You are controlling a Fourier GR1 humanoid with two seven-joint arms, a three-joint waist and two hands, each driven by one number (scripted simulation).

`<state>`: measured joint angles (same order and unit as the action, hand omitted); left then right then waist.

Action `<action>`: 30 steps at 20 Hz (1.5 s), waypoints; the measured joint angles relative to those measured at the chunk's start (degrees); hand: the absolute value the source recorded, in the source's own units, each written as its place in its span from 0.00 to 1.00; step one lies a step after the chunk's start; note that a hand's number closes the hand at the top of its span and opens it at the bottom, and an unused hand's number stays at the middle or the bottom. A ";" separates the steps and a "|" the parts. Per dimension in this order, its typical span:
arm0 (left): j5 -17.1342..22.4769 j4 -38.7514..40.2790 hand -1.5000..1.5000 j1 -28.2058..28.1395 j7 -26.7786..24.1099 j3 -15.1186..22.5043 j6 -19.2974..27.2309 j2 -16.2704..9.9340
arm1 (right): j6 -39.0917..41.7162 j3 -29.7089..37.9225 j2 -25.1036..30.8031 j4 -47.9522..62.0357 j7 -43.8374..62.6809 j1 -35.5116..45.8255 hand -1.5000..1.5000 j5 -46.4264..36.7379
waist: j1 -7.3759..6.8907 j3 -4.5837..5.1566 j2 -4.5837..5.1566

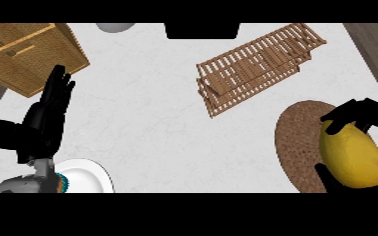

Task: Pick the lemon from the placemat and place it in the tiered shelf

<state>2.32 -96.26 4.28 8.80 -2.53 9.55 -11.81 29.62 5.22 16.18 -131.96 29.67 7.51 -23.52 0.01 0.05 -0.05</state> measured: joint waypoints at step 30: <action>-1.73 1.05 0.50 1.17 -0.02 -1.74 -2.60 2.26 | -27.55 2.15 -3.66 59.44 -23.73 31.17 1.00 -12.84 | -0.64 -0.05 0.17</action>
<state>0.58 -95.21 5.46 8.78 -4.27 6.95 -9.55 2.07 7.37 12.51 -72.52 5.94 38.68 -36.36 -0.64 0.00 0.12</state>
